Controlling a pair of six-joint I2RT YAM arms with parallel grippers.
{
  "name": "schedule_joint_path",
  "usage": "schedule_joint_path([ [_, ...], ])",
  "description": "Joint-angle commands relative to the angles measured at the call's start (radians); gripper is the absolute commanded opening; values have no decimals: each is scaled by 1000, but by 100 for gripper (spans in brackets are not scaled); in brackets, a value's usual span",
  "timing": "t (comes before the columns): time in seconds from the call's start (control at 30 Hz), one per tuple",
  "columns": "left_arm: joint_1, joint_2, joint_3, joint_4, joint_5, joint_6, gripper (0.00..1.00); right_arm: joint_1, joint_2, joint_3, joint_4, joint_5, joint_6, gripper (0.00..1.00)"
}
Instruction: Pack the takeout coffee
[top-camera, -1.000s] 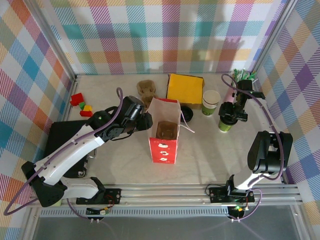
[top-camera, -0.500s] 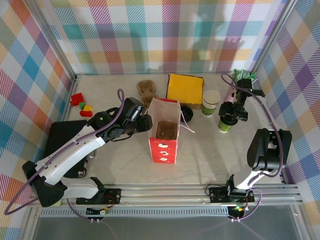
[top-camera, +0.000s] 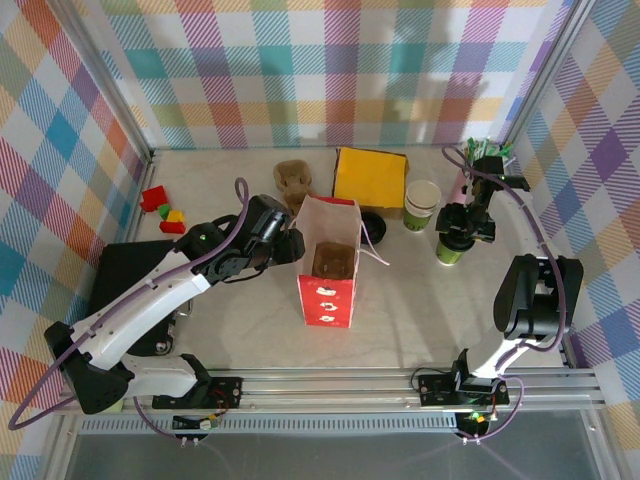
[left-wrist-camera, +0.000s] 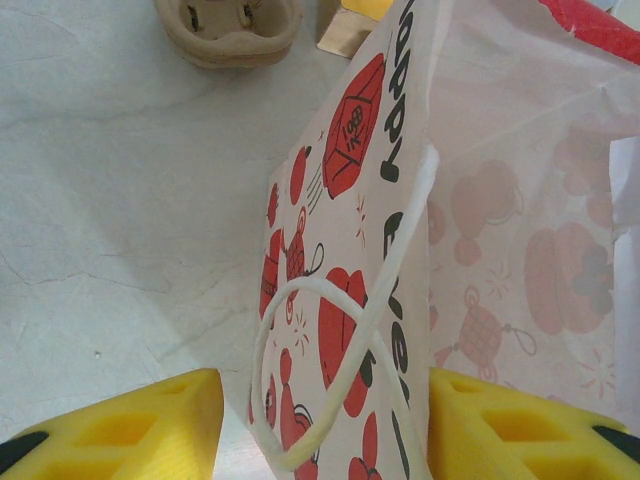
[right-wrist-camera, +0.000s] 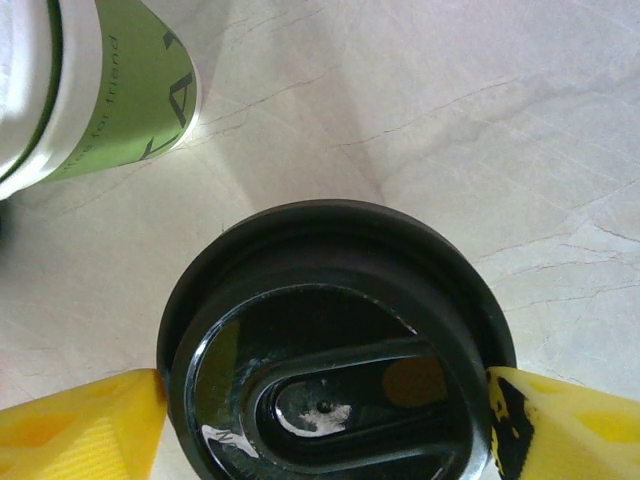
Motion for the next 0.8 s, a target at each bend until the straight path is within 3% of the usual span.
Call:
schedule_joint_path([
  [0.0, 12, -1, -11, -8, -7, -11, 53, -7, 22, 23, -29, -18, -16, 82],
  [0.77, 11, 31, -3, -6, 5, -15, 53, -7, -5, 51, -79, -26, -17, 82],
])
